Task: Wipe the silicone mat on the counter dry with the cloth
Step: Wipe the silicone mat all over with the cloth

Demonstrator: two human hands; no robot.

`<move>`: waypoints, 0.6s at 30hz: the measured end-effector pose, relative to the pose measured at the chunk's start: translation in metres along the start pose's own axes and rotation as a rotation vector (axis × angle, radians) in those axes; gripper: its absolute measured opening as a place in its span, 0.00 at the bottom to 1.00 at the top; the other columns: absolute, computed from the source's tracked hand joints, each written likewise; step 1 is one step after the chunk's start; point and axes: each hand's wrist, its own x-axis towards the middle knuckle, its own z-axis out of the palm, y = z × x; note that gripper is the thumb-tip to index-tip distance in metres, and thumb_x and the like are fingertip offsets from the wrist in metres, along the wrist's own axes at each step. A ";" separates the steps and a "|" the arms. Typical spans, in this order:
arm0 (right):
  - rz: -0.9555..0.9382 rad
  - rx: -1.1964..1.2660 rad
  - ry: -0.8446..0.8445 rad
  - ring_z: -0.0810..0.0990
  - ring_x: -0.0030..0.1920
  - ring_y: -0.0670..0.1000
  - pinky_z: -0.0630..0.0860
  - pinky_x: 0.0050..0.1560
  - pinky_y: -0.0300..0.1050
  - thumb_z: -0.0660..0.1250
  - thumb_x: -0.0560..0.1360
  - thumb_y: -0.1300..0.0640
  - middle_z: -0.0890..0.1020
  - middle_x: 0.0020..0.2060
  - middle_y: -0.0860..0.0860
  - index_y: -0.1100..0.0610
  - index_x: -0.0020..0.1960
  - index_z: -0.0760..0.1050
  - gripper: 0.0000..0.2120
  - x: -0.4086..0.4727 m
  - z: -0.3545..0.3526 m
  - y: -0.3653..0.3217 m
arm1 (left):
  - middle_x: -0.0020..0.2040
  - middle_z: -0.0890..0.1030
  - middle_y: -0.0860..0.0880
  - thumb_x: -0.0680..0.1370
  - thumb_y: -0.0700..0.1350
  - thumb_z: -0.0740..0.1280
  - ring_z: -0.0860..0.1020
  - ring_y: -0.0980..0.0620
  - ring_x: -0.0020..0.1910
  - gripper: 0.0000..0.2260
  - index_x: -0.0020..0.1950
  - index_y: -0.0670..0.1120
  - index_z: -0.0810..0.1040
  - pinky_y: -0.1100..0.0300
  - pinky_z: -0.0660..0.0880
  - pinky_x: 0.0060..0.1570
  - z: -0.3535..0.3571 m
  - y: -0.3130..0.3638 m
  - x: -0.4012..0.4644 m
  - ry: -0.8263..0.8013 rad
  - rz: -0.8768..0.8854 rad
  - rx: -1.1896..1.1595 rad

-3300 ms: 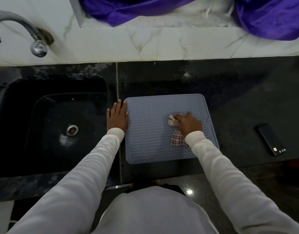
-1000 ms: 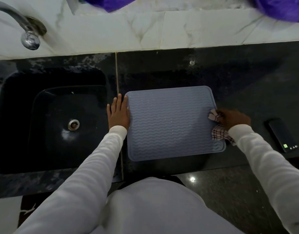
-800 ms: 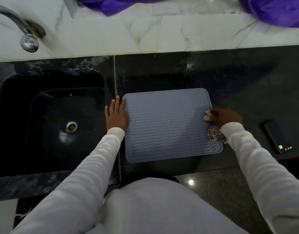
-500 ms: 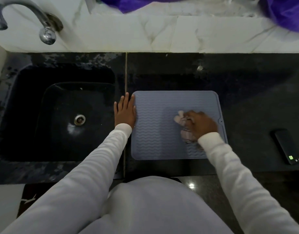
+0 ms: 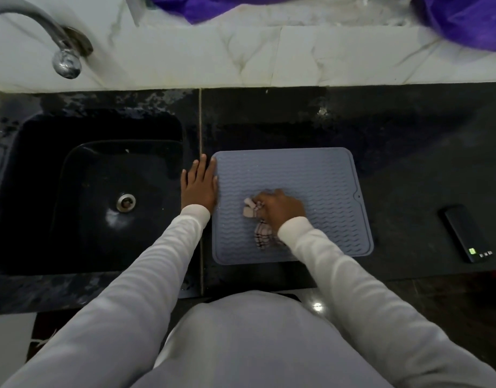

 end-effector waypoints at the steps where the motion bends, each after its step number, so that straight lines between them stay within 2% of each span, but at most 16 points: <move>1: 0.029 -0.013 -0.004 0.80 0.53 0.61 0.75 0.53 0.53 0.63 0.76 0.42 0.75 0.58 0.56 0.40 0.63 0.73 0.16 -0.002 -0.003 0.014 | 0.80 0.50 0.51 0.84 0.52 0.46 0.50 0.48 0.79 0.23 0.80 0.54 0.49 0.45 0.45 0.76 -0.001 0.000 0.000 0.007 0.002 0.000; 7: 0.113 -0.117 0.024 0.79 0.52 0.61 0.74 0.50 0.51 0.60 0.78 0.45 0.75 0.57 0.55 0.39 0.66 0.71 0.16 -0.015 -0.021 0.077 | 0.80 0.51 0.51 0.84 0.52 0.46 0.50 0.48 0.79 0.23 0.80 0.54 0.49 0.45 0.46 0.76 -0.001 -0.001 0.000 0.007 0.001 0.019; 12: 0.228 -0.136 0.036 0.80 0.51 0.61 0.75 0.53 0.53 0.60 0.78 0.45 0.75 0.57 0.56 0.37 0.64 0.72 0.15 -0.025 -0.033 0.127 | 0.80 0.51 0.50 0.84 0.53 0.46 0.50 0.48 0.79 0.23 0.80 0.54 0.50 0.45 0.46 0.76 -0.001 -0.001 0.000 0.007 0.005 0.024; 18: 0.389 -0.150 0.022 0.79 0.52 0.62 0.75 0.53 0.54 0.57 0.76 0.37 0.77 0.58 0.57 0.36 0.65 0.68 0.17 -0.037 -0.047 0.189 | 0.80 0.50 0.50 0.84 0.53 0.46 0.49 0.48 0.79 0.23 0.80 0.54 0.49 0.46 0.45 0.76 -0.001 0.000 0.000 -0.002 -0.005 0.027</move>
